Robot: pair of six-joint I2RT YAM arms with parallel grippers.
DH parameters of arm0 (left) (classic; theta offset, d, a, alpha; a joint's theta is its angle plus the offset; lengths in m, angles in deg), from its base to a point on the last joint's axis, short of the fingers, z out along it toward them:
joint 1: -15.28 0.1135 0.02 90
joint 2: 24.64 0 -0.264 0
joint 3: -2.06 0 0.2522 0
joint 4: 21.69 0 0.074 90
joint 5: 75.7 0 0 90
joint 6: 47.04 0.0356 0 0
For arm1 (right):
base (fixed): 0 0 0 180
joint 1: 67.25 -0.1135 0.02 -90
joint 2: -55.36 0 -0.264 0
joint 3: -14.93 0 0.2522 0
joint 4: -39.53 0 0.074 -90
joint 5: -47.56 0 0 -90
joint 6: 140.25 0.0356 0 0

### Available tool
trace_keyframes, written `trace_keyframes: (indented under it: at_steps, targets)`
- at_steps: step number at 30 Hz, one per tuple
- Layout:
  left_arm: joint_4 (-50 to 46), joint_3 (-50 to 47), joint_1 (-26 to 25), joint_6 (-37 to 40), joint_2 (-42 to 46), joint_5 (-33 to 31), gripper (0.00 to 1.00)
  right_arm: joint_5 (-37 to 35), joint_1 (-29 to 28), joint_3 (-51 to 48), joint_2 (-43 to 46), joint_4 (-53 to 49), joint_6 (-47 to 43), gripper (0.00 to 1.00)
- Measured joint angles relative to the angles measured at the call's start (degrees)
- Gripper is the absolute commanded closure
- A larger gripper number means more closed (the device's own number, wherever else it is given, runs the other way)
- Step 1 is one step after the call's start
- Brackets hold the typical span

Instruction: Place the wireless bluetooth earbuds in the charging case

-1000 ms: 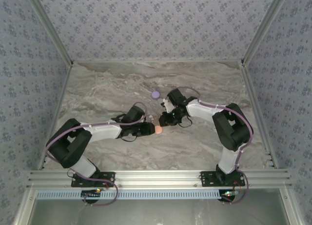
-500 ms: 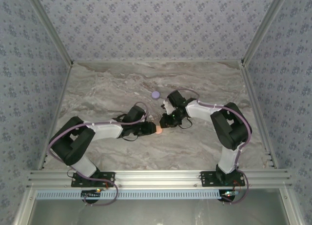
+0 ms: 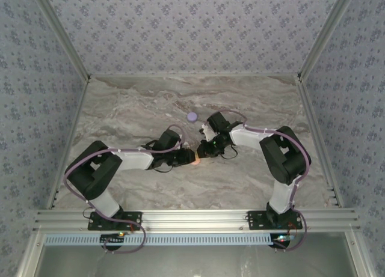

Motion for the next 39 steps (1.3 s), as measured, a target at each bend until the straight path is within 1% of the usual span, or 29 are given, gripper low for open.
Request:
trace_keyframes:
  at_steps: [11,14,17,22,26,31,36,39]
  targets:
    - [2.9,0.0,-0.2,-2.3,-1.2,1.1,0.66,0.1,0.3,-0.3,0.0,0.1,0.2,0.82]
    - [3.3,0.0,-0.2,-2.6,-1.2,1.1,0.74,0.1,0.4,-0.3,0.0,0.0,0.2,0.82]
    - [3.6,0.0,-0.2,-3.0,-1.2,1.0,0.77,0.2,0.8,-0.5,0.0,0.0,0.4,0.81]
    - [3.7,0.0,-0.2,-3.2,-1.2,1.1,0.79,0.0,1.4,-1.9,1.2,0.8,1.2,0.77]
    - [3.3,0.0,-0.2,-3.1,-0.8,1.0,0.79,-0.2,2.9,-4.4,4.7,1.3,1.8,0.73]
    - [1.9,-0.7,0.3,-2.5,2.1,0.6,0.78,0.1,6.4,-7.4,11.1,3.4,2.7,0.71]
    - [2.3,-0.7,1.5,-1.3,5.0,1.4,0.79,3.0,10.0,-9.7,16.2,5.9,3.1,0.69]
    - [3.2,-0.7,2.5,0.0,7.0,2.9,0.79,6.1,12.1,-10.8,19.1,7.3,3.2,0.65]
